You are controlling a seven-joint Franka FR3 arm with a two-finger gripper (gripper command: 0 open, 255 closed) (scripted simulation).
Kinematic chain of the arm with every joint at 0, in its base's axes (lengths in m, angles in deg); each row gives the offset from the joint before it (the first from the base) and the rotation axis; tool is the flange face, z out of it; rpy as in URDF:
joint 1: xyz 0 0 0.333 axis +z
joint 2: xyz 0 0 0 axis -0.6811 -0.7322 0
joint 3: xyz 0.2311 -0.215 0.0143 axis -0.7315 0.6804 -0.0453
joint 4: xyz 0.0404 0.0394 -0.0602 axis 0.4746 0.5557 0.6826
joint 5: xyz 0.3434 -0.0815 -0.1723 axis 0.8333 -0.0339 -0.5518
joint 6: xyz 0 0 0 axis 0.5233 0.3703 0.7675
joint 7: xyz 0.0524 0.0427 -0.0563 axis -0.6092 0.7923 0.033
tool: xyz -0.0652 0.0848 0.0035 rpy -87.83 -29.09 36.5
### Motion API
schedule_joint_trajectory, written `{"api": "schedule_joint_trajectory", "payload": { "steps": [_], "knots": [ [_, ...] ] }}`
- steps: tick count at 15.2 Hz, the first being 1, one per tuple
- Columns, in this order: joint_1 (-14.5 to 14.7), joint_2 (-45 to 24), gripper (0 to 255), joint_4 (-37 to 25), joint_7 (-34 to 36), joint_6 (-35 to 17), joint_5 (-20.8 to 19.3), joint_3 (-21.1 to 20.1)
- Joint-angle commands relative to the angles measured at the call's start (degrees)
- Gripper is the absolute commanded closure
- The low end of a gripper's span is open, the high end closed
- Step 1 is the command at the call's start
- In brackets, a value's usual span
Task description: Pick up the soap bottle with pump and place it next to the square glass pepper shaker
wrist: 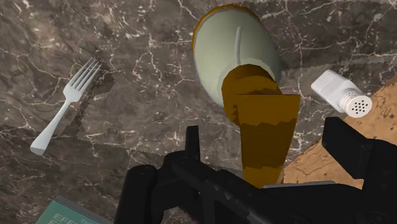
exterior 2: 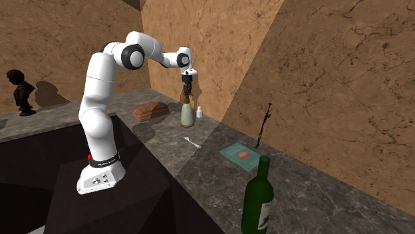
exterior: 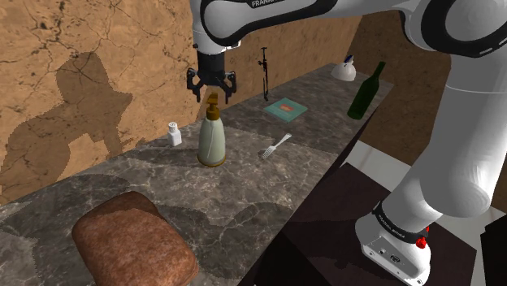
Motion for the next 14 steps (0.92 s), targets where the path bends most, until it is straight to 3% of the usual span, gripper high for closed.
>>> {"api": "schedule_joint_trajectory", "payload": {
  "steps": [1, 6, 14],
  "knots": [
    [0.0, 0.0, 0, 0.0, 0.0, 0.0, 0.0, 0.0],
    [0.39, 0.81, 0, -6.16, -0.41, 6.91, 0.46, -0.3],
    [0.39, 0.81, 0, -6.16, -0.41, 6.91, 0.46, -0.31]
  ]
}}
